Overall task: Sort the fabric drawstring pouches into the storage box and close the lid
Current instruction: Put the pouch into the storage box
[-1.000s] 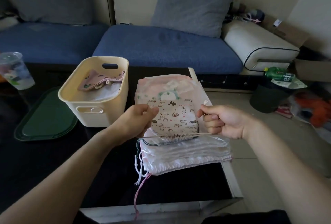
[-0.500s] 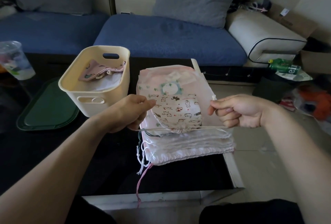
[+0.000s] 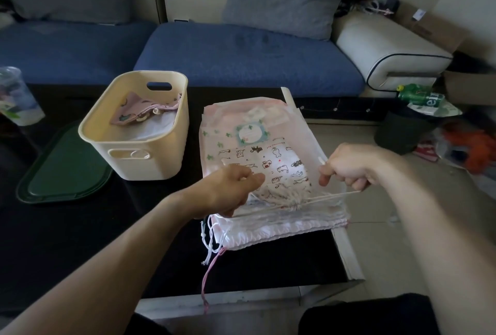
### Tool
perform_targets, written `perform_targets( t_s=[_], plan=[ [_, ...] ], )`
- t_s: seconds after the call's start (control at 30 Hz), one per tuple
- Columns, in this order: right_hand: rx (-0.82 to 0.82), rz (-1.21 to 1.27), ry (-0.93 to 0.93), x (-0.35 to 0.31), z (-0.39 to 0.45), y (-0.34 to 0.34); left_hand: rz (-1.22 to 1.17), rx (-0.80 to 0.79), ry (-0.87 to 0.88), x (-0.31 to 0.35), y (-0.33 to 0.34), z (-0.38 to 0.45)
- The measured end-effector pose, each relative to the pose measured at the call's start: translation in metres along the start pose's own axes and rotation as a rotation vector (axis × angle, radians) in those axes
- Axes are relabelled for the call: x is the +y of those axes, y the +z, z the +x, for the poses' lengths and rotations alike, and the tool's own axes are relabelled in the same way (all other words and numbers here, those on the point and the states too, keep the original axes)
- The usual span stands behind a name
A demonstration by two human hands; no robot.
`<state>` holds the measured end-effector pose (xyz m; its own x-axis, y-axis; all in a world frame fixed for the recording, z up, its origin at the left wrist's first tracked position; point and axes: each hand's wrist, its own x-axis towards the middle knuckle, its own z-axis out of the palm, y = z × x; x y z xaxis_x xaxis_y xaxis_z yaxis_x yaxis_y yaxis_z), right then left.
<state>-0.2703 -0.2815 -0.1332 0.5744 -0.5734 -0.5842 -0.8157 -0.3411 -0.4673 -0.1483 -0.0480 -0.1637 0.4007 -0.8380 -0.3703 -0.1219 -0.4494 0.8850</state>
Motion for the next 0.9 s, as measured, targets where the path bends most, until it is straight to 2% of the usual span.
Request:
perform_targets(
  t_s=[0.13, 0.27, 0.33, 0.43, 0.47, 0.5, 0.57, 0.6, 0.63, 0.67, 0.73, 0.83, 0.9],
  plan=[
    [0.055, -0.088, -0.203, 0.005, -0.003, 0.005, -0.149, 0.121, 0.147, 0.005, 0.001, -0.003],
    [0.124, 0.134, -0.411, 0.009, -0.003, 0.01, -0.445, 0.377, 0.307, 0.009, -0.009, -0.002],
    [0.144, 0.192, -0.508, 0.006, -0.003, 0.012, -0.523, 0.463, 0.331, 0.011, -0.013, 0.0],
    [0.062, 0.093, -0.577, 0.001, -0.007, 0.019, -0.572, 0.408, 0.288, 0.009, -0.016, 0.003],
    [0.033, 0.03, -0.58, 0.0, -0.008, 0.022, -0.512, 0.41, 0.261, 0.007, -0.015, 0.004],
    [0.007, -0.026, -0.581, -0.003, -0.007, 0.026, -0.31, 0.456, 0.229, 0.003, -0.017, 0.003],
    [-0.035, -0.069, -0.563, -0.004, -0.003, 0.032, 0.398, 0.565, 0.141, -0.006, -0.012, 0.003],
    [-0.054, -0.071, -0.551, -0.004, -0.001, 0.035, 0.648, 0.62, 0.138, -0.01, -0.009, 0.0],
    [-0.07, -0.068, -0.537, -0.004, 0.001, 0.037, 0.717, 0.672, 0.17, -0.008, -0.004, -0.005],
    [-0.084, -0.065, -0.525, -0.005, 0.002, 0.038, 0.679, 0.707, 0.233, -0.005, 0.001, -0.011],
    [-0.101, -0.078, -0.495, -0.007, 0.001, 0.038, 0.588, 0.665, 0.271, 0.002, 0.013, -0.017],
    [-0.119, -0.065, -0.448, -0.013, 0.0, 0.038, 0.725, 0.463, 0.064, 0.004, 0.032, -0.016],
    [-0.113, 0.088, -0.444, -0.019, -0.001, 0.04, 0.672, 0.343, -0.07, 0.0, 0.037, -0.012]
  ],
)
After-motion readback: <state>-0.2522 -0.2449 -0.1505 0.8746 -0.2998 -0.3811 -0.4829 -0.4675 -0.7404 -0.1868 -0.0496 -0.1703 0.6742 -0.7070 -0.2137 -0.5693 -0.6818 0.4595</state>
